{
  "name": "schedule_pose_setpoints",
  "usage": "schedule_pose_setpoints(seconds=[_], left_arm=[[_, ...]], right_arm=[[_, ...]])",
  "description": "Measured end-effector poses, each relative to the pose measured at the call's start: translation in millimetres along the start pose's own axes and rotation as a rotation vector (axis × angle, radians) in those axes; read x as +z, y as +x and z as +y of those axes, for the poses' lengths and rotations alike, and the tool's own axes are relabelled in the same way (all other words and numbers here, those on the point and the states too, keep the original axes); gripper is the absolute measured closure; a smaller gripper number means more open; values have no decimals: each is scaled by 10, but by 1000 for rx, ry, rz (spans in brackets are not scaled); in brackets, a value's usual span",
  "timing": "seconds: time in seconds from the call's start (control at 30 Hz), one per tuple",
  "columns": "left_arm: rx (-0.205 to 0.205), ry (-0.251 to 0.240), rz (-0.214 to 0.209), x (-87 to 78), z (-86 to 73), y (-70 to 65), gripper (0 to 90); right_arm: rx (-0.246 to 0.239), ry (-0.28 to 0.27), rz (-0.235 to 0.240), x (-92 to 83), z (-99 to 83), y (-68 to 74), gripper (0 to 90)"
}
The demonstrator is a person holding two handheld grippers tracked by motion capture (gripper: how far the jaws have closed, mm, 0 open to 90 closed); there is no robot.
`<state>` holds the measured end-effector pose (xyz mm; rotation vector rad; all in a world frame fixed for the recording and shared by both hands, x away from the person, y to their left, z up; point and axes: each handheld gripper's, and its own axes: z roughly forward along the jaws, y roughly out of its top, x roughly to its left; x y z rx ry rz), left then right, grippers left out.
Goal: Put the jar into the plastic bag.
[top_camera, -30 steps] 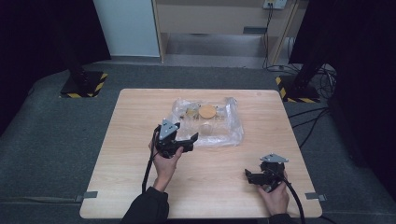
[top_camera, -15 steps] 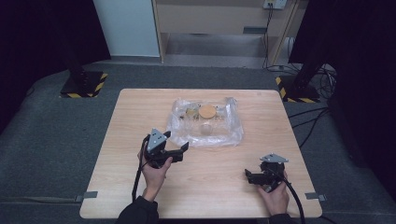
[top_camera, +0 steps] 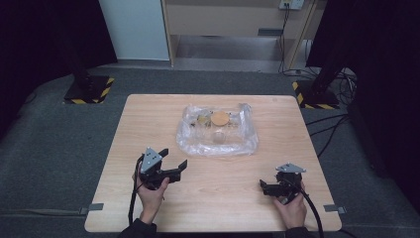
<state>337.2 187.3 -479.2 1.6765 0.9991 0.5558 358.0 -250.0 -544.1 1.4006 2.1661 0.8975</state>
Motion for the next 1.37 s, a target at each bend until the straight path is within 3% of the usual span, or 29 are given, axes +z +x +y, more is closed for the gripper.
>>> schedule_pose_setpoints(seconds=[0.2, 0.4, 0.9, 1.37], left_arm=[[-5, 17, 20, -57, -164, 67, 146], [20, 22, 71, -124, -240, 115, 145], [-23, 5, 118, -279, -344, 278, 145], [-8, 51, 179, -272, -454, 320, 145]], right_arm=[[0, 0, 0, 0, 0, 0, 7], [0, 0, 0, 0, 0, 0, 6], [0, 0, 0, 0, 0, 0, 7], [0, 0, 1, 0, 0, -1, 6]])
